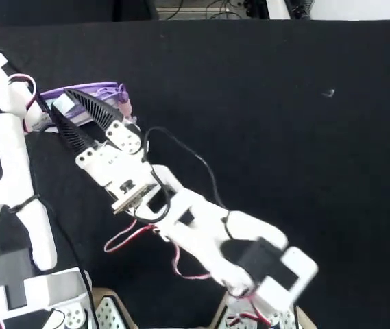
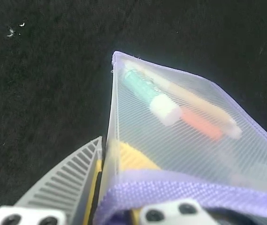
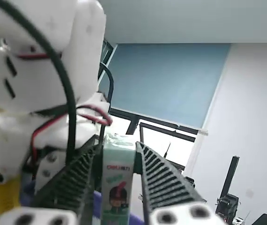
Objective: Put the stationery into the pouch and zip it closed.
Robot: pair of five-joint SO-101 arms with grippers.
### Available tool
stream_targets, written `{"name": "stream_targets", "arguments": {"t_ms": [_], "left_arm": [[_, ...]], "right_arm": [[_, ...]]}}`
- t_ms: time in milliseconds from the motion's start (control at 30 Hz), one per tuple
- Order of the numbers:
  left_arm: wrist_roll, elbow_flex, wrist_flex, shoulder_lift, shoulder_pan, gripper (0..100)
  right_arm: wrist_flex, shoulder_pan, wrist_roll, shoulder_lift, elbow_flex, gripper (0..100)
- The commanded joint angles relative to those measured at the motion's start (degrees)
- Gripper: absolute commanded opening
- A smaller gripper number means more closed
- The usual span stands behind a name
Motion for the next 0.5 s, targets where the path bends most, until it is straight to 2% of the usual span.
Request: {"name": "stream_targets", "arguments": {"t_ms": [0,133,233,367,467], "left_arm": [[0.00,1.89,-2.81,0.53,0.31,3],[0.00,1.80,-2.90,0.53,0.22,3],[0.00,1.71,-2.73,0.35,0.04,3],[0.00,1.80,-2.64,0.09,0.04,3],[0.00,1.63,-2.73,0.53,-1.27,3]], "right_arm": [[-6.51,0.79,-0.18,5.49,-3.91,1.1],[-6.59,1.32,-0.53,7.60,-3.82,1.1],[-6.42,1.76,-4.66,7.87,-3.74,1.1],[0.18,2.37,-5.80,7.16,-4.88,1.6],[6.68,2.73,-5.89,5.93,-6.55,7.6]]}}
